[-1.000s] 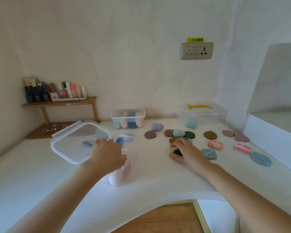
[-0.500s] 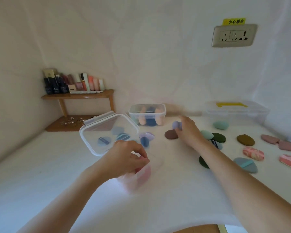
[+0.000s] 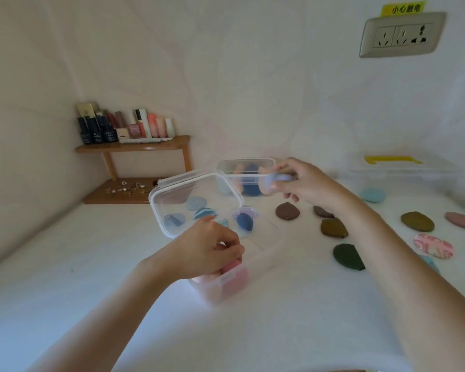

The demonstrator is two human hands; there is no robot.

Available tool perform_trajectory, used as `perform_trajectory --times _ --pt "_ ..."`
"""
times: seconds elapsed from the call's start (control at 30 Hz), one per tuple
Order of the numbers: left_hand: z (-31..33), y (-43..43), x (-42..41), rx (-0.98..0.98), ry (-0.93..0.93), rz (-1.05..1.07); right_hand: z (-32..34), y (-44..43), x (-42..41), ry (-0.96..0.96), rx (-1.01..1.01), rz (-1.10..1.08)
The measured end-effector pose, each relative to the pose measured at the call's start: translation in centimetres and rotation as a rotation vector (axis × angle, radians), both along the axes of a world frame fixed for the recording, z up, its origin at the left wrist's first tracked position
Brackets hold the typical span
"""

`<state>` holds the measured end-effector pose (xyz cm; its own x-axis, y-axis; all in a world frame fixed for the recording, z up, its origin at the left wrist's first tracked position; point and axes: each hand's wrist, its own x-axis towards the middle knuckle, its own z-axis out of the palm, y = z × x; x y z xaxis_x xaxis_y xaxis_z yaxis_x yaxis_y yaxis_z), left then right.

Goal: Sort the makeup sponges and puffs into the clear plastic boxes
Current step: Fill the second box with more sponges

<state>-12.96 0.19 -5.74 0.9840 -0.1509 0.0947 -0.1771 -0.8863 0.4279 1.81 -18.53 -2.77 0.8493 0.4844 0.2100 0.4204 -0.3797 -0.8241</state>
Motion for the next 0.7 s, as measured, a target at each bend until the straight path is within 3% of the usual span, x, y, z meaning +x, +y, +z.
perform_trajectory --times 0.07,0.2,0.37,0.53,0.7 --pt "0.0 -0.1 0.0 0.017 0.007 0.010 1.7 0.3 -3.2 -0.002 -0.059 0.171" --pt "0.3 -0.3 0.0 0.022 0.011 -0.002 1.9 1.9 -6.6 -0.241 -0.492 0.345" --pt "0.5 -0.1 -0.1 -0.041 0.035 0.019 0.6 3.8 -7.4 -0.160 -0.818 0.347" --pt "0.2 0.0 0.1 -0.056 0.038 0.087 0.6 4.7 -7.5 -0.195 -0.878 0.418" --pt "0.2 -0.4 -0.1 0.005 0.048 0.106 1.6 3.8 -7.4 0.011 -0.757 0.534"
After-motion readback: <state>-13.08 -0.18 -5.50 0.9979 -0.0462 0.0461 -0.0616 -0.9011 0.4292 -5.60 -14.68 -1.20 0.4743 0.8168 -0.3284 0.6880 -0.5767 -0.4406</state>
